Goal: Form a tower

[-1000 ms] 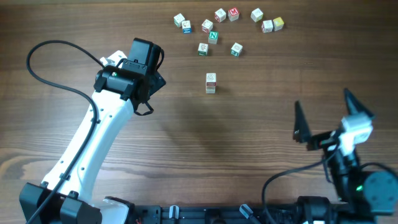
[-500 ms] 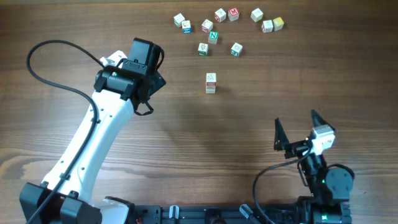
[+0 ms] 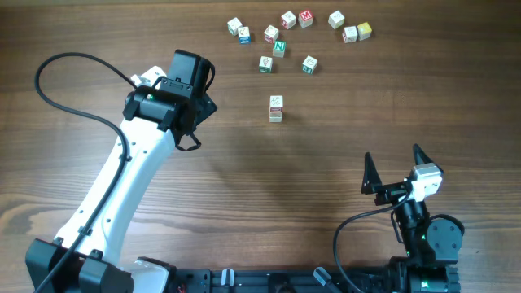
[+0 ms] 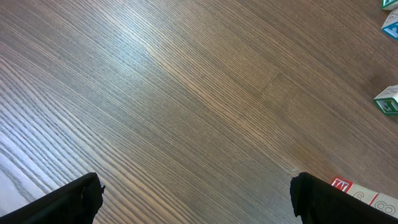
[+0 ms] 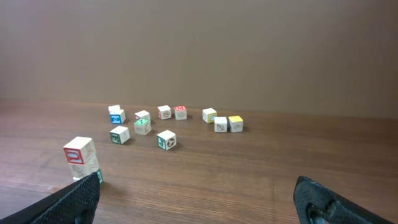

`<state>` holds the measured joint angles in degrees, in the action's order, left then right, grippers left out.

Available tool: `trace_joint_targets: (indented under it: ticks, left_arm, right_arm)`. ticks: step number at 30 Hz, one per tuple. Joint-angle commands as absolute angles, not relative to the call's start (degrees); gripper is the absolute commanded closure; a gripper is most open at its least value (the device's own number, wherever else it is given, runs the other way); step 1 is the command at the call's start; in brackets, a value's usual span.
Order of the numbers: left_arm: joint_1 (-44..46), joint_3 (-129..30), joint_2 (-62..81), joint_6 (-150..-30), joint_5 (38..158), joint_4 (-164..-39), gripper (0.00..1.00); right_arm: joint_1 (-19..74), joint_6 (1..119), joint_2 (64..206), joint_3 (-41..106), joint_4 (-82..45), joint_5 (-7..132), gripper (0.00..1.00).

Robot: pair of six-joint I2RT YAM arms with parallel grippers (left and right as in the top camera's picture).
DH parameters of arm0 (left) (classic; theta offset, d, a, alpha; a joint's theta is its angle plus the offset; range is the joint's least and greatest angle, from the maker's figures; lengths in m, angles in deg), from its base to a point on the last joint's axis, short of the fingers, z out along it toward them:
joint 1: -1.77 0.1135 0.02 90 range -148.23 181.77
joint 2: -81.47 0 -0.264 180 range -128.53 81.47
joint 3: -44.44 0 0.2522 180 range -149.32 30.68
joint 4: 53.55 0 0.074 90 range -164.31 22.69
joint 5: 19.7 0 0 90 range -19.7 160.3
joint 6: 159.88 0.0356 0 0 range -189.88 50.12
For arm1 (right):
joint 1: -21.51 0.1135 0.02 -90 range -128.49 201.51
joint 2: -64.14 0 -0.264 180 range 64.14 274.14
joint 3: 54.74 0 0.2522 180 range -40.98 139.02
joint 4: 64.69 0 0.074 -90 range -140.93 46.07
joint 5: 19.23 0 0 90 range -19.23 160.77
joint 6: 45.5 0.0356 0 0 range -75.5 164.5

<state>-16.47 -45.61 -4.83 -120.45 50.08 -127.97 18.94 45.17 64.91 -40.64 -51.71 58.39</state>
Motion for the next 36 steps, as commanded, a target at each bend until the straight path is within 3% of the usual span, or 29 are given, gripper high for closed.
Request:
trace_joint_targets:
  ticks: [1,26,36]
  left_arm:
    - [-16.10,-45.31,-5.01,-121.56,49.92,-128.01,0.00]
    - [-16.82,-45.29,-4.55,-121.56,49.90,-128.01,0.00]
    - [-19.29,-45.29,12.32,-121.56,49.92,-128.04,0.00]
  right_arm:
    - [18.70,46.13,64.32,-40.68,-51.75,59.81,0.00]
    - [18.70,46.15,64.34,-40.68,-51.75,59.81,0.00]
    - [18.70,46.15,64.34,-40.68,-51.73,59.81,0.00]
